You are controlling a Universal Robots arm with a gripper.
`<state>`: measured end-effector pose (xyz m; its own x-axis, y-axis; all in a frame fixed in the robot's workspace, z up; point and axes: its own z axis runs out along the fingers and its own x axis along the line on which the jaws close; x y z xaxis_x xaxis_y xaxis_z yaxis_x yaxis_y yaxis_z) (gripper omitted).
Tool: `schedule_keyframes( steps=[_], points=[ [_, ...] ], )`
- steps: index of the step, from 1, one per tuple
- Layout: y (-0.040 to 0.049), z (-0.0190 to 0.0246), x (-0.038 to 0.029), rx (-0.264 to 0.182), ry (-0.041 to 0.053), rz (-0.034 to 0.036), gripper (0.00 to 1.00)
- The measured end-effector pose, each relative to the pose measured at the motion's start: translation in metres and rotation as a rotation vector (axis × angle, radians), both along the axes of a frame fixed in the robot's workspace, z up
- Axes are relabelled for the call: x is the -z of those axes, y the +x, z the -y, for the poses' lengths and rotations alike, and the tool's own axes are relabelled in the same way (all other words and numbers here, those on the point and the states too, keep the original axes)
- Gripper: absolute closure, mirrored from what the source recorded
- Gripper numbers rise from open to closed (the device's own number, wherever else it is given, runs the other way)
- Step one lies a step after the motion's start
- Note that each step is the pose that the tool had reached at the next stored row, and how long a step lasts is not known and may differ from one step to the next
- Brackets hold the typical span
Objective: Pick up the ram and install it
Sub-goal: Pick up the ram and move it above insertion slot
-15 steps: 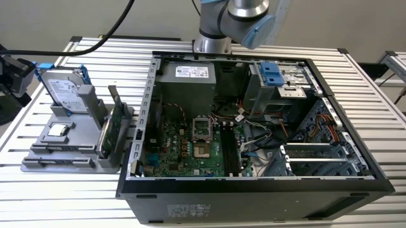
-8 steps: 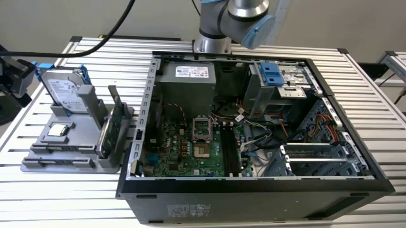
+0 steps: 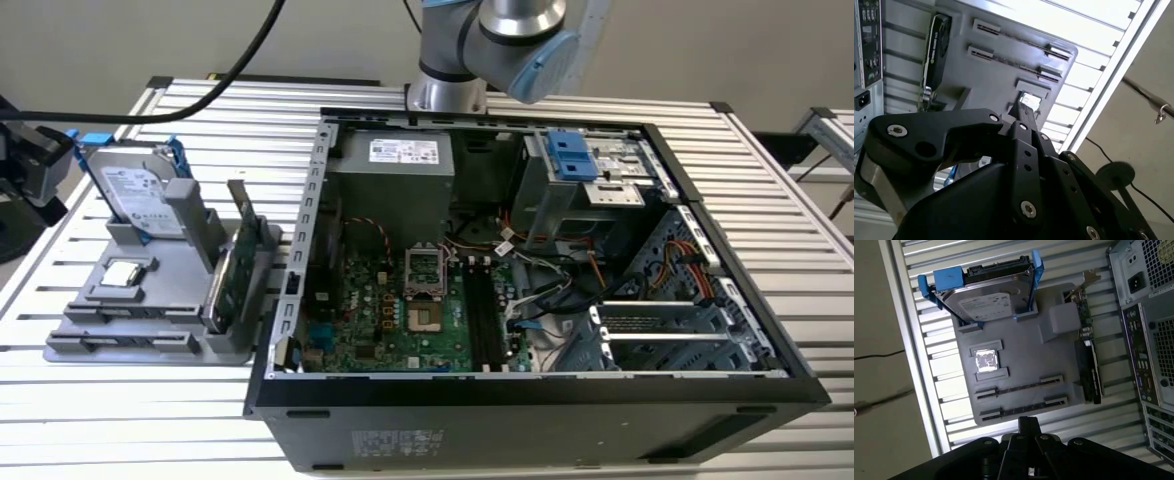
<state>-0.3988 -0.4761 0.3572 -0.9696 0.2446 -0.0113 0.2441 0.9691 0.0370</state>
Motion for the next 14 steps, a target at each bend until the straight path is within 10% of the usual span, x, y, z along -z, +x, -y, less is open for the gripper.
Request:
schedule_keyframes(
  steps=[14],
  points=[
    [0.0000,-0.0002,0.0030,0.075,-0.0006,-0.0001,1.00]
  ],
)
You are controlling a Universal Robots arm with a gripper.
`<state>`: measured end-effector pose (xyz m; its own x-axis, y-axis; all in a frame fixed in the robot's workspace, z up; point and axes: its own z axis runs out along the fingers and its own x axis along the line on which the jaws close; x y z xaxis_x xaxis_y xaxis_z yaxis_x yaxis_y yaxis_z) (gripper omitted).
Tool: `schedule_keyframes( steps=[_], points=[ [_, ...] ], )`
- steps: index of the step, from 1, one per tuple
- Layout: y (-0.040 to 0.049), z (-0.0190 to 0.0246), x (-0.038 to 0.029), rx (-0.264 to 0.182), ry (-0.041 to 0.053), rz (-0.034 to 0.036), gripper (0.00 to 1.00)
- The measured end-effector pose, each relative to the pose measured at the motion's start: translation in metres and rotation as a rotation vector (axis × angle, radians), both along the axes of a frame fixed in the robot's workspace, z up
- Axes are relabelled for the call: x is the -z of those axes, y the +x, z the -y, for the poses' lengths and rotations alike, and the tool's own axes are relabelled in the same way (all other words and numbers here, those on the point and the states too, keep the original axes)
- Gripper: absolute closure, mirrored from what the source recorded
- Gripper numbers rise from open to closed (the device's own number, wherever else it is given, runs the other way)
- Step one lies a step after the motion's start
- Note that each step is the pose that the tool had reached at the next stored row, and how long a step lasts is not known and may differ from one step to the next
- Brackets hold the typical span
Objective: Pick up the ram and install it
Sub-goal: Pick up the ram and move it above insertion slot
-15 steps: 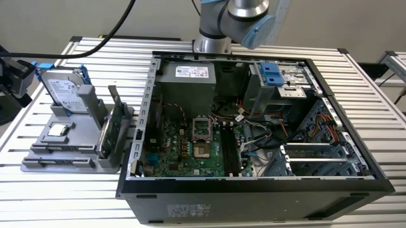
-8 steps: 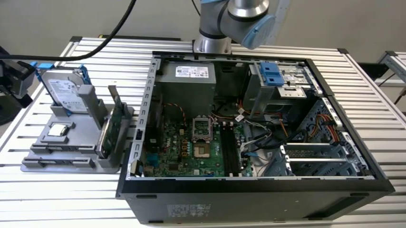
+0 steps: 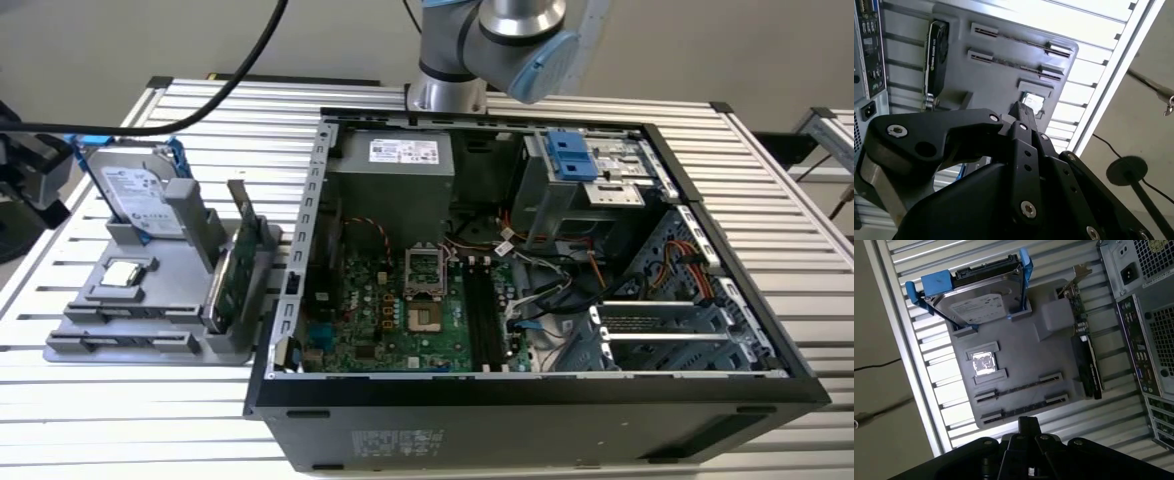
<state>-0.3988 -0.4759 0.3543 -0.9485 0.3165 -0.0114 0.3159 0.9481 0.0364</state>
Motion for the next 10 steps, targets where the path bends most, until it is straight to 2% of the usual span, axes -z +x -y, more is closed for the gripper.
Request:
schedule_keyframes(
  steps=[10],
  points=[
    [0.0000,0.0000,0.0014,0.047,-0.0002,0.0001,1.00]
  ],
)
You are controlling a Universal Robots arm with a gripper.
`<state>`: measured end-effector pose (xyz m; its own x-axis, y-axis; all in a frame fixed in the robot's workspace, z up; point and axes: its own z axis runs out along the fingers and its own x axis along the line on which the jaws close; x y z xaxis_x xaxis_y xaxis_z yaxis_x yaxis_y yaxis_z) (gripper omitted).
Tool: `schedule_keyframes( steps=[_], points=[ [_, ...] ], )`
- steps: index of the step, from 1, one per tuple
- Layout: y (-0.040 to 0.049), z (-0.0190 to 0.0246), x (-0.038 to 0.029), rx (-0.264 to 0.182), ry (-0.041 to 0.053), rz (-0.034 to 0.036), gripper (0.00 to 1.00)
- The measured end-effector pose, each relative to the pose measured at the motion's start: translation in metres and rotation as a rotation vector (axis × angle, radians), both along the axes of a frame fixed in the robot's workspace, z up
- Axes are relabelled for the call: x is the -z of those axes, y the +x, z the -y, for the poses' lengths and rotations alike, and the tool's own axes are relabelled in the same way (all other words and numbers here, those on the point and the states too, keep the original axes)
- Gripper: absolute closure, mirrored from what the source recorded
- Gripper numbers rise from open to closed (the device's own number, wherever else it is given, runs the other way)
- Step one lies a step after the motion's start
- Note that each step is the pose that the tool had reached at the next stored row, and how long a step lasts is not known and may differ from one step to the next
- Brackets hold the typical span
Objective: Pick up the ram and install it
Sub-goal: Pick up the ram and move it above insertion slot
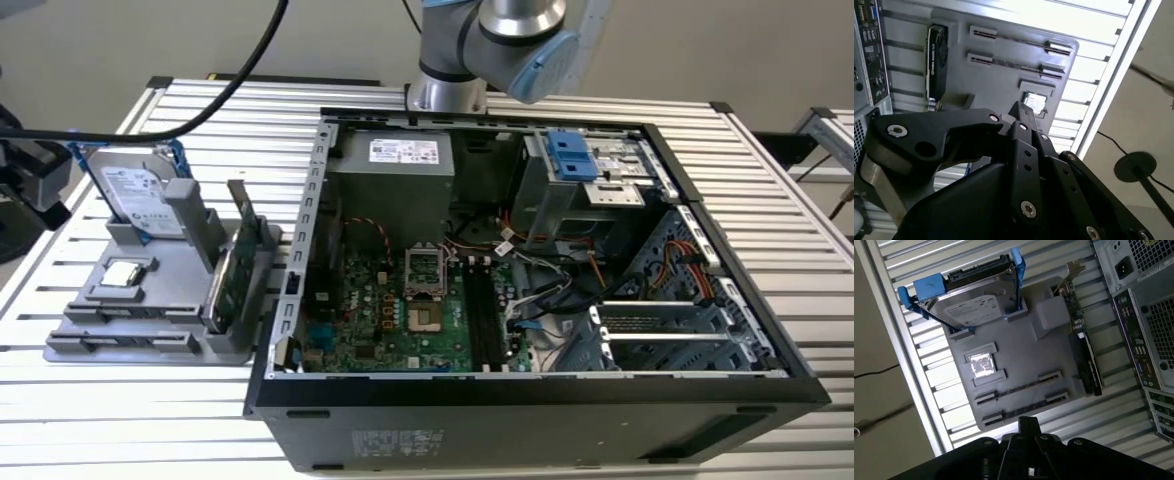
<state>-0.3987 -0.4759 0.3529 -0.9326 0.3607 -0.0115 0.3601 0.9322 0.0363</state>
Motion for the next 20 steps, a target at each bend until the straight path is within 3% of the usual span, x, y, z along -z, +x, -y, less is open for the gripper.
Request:
schedule_keyframes(
  steps=[20],
  points=[
    [0.0000,0.0000,0.0020,0.078,-0.0001,-0.0001,1.00]
  ],
)
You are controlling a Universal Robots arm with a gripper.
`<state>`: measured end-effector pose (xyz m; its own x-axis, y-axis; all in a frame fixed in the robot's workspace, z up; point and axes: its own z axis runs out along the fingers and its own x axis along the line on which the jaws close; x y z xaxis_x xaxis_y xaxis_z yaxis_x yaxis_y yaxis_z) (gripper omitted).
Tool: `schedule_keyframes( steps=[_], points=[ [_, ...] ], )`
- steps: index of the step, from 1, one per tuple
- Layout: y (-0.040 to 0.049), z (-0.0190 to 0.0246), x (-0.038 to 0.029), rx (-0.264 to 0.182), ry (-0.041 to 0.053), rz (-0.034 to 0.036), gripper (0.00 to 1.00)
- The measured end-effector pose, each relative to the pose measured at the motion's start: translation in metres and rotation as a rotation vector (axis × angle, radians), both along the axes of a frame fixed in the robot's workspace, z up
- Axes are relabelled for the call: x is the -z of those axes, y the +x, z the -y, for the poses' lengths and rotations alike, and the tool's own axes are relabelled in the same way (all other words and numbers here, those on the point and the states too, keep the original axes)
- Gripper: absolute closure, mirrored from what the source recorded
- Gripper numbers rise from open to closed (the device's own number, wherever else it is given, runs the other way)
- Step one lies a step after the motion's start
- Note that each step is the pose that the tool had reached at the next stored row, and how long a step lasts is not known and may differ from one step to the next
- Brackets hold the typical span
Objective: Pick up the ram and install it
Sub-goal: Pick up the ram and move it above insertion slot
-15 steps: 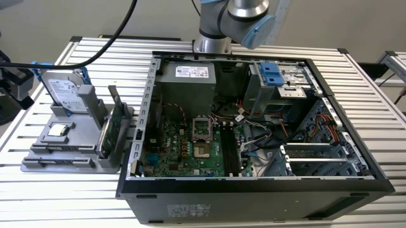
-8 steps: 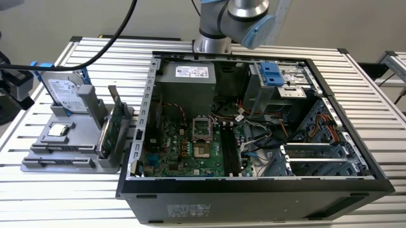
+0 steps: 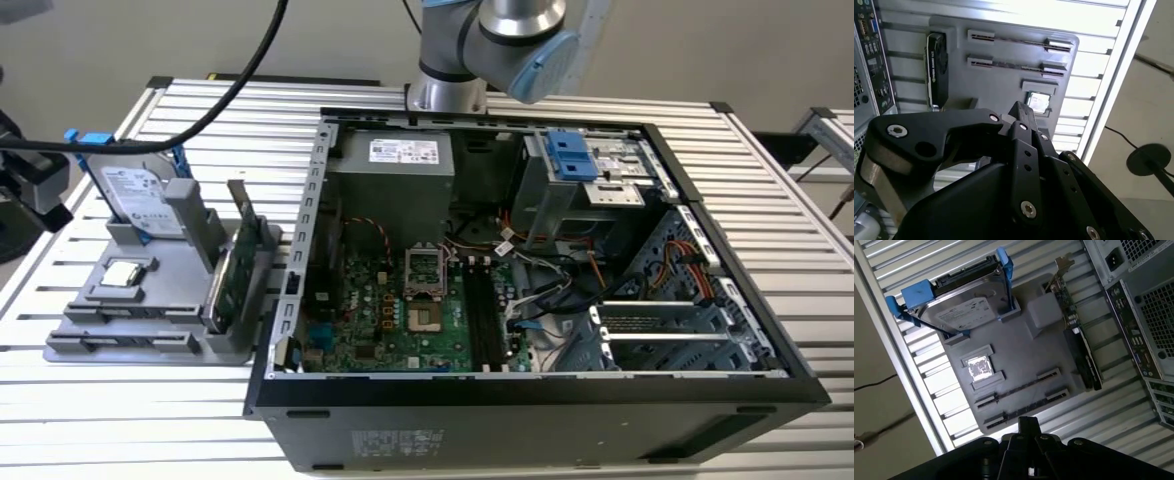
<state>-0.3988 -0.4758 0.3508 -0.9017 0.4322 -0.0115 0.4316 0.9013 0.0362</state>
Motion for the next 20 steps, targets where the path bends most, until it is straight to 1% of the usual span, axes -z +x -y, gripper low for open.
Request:
schedule_keyframes(
  steps=[20],
  points=[
    [0.0000,-0.0001,0.0023,0.072,-0.0002,0.0000,1.00]
  ],
)
